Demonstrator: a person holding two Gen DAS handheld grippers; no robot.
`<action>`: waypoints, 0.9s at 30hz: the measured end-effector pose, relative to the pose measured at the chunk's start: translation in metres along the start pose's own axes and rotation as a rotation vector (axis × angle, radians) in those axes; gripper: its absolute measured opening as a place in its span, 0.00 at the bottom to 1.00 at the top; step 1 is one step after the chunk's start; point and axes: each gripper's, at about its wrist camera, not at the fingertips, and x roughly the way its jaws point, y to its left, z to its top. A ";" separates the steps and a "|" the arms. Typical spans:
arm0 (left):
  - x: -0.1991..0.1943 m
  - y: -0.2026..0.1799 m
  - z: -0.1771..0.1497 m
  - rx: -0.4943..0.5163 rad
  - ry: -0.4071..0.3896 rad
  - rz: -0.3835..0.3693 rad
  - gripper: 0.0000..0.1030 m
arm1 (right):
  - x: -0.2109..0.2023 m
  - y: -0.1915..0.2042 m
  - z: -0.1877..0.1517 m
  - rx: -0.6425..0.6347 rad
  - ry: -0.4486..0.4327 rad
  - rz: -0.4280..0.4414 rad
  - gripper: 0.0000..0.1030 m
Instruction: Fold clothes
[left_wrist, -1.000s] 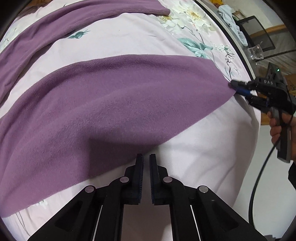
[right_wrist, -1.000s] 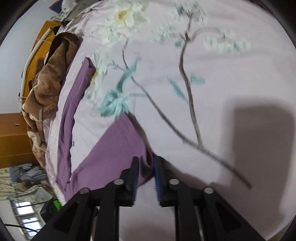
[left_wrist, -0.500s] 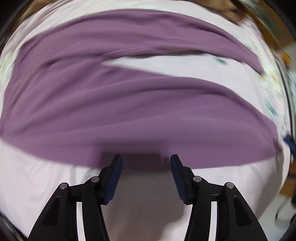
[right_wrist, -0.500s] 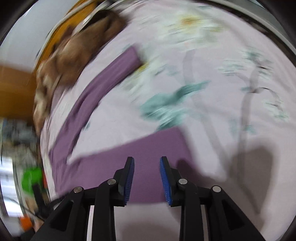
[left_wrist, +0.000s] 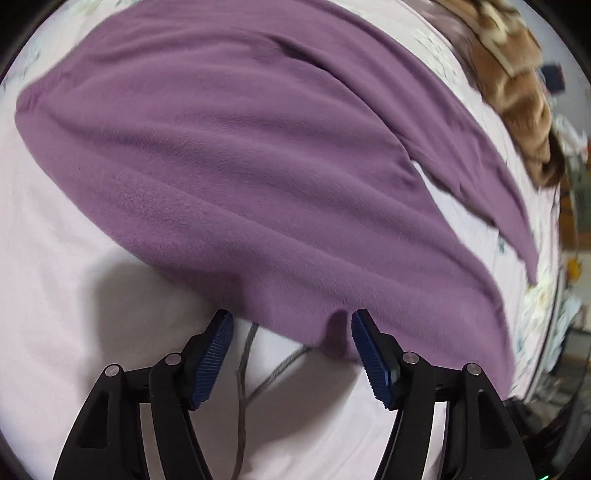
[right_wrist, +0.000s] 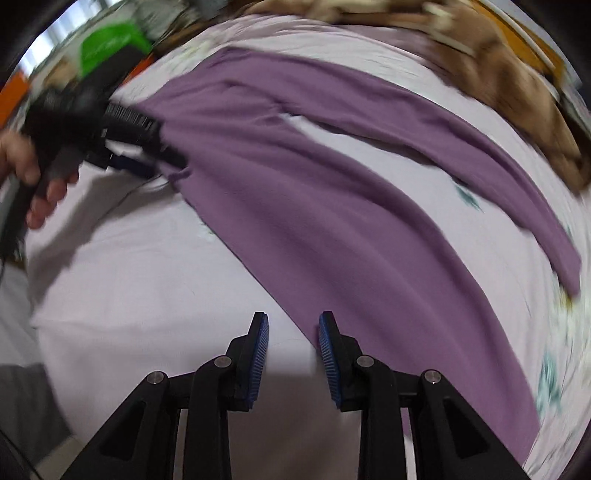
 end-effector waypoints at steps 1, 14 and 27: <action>0.001 0.005 0.002 -0.019 -0.003 -0.021 0.67 | 0.006 0.006 0.005 -0.033 0.009 -0.015 0.29; -0.011 0.053 -0.016 0.055 0.062 -0.198 0.04 | 0.012 0.056 0.012 -0.198 0.098 -0.123 0.02; -0.037 0.097 0.017 -0.029 0.018 -0.200 0.53 | 0.000 0.075 0.007 -0.210 0.159 -0.235 0.22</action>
